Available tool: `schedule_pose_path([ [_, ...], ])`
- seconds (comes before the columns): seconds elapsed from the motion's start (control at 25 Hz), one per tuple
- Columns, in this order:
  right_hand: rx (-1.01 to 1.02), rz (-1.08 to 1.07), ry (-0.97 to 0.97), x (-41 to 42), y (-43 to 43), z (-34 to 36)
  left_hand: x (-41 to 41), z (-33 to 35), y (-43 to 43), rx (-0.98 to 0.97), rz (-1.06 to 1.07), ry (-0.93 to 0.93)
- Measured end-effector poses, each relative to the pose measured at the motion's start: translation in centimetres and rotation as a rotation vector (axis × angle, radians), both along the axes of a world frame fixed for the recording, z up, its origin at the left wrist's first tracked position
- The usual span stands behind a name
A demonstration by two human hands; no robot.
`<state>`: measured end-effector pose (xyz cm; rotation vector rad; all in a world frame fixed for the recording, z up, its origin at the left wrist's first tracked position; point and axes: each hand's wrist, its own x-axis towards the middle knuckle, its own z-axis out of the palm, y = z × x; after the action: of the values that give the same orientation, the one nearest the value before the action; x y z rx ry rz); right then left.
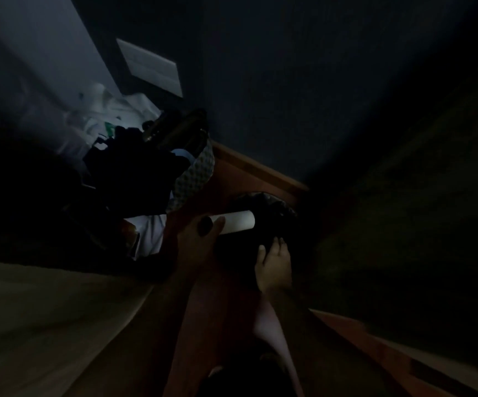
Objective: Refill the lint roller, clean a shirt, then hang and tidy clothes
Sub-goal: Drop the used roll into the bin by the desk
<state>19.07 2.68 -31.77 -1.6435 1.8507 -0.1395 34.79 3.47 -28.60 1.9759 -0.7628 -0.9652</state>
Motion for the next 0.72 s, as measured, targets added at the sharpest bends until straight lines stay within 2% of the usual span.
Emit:
schedule_pose_path([
  [0.24, -0.003, 0.098, 0.237, -1.1, -0.1, -14.5, -1.3, -14.8, -4.3, 0.045, -0.309, -0.268],
  [0.32, 0.055, 0.094, 0.27, -1.6, 0.0, -18.1, -1.9, -18.8, -5.8, 0.1, -0.457, -0.403],
  [0.4, 0.034, 0.094, 0.317, -2.1, 0.5, -19.6, -2.3, -21.8, -6.6, 0.14, -0.588, -0.451],
  [0.56, -0.018, 0.112, 0.331, -1.9, 0.3, -19.7, -2.6, -23.9, -6.9, 0.183, -0.583, -0.4],
  [0.64, 0.015, 0.143, 0.335, -2.1, 0.3, -19.5, -2.6, -23.0, -6.9, 0.195, -0.607, -0.443],
  [0.72, 0.015, 0.171, 0.339, -2.2, 0.2, -19.3, -2.5, -21.5, -6.8, 0.209, -0.618, -0.405],
])
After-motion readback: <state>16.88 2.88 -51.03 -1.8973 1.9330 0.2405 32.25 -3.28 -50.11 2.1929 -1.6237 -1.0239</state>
